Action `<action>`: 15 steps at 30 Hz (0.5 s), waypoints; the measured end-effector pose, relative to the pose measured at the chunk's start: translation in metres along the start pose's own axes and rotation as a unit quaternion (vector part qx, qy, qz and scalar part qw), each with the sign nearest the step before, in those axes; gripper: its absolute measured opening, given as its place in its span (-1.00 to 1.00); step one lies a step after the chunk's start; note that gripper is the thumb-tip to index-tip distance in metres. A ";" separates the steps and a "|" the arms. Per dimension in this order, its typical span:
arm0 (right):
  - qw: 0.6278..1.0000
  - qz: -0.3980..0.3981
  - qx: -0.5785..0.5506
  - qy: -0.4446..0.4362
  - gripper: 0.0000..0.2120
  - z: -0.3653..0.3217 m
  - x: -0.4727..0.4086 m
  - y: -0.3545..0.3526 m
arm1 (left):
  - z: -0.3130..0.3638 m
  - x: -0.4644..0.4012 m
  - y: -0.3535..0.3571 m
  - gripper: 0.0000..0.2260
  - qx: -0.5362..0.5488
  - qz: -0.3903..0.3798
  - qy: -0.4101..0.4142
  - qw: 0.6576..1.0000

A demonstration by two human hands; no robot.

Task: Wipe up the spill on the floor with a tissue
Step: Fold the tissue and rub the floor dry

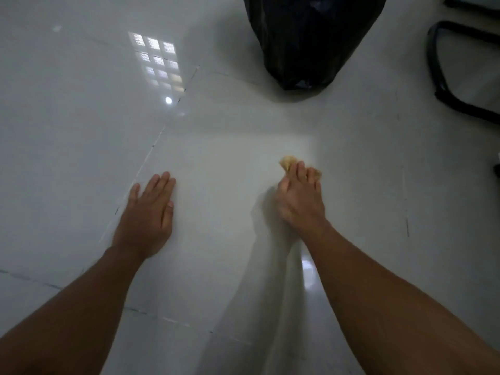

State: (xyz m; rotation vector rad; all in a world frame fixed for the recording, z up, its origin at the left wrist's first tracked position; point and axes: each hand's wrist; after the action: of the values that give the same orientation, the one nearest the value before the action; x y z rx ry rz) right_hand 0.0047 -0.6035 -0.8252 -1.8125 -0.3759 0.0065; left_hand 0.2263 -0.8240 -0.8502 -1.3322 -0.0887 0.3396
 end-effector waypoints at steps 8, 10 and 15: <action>0.959 -0.095 -0.017 -0.266 -0.42 -0.054 0.097 0.026 | -0.003 0.001 -0.002 -0.49 0.018 -0.003 0.000 1.000; 0.901 -0.152 0.012 -0.406 -0.41 -0.022 0.157 0.026 | -0.004 0.001 -0.001 -0.49 0.013 0.001 -0.001 1.000; 0.916 -0.119 0.059 -0.378 -0.40 0.078 0.123 -0.017 | 0.001 -0.002 -0.004 -0.49 0.017 -0.004 -0.008 1.000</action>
State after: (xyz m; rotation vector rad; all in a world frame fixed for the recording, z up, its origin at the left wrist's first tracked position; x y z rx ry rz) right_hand 0.1012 -0.4948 -0.8073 -1.5742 -1.1169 0.5613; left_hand 0.2252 -0.8246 -0.8464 -1.2963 -0.1009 0.3427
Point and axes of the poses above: each hand's wrist, its own x-axis away from the middle knuckle, its own y-axis out of the palm, z = x × y, and after that the axes turned 11 degrees about y, right-handed
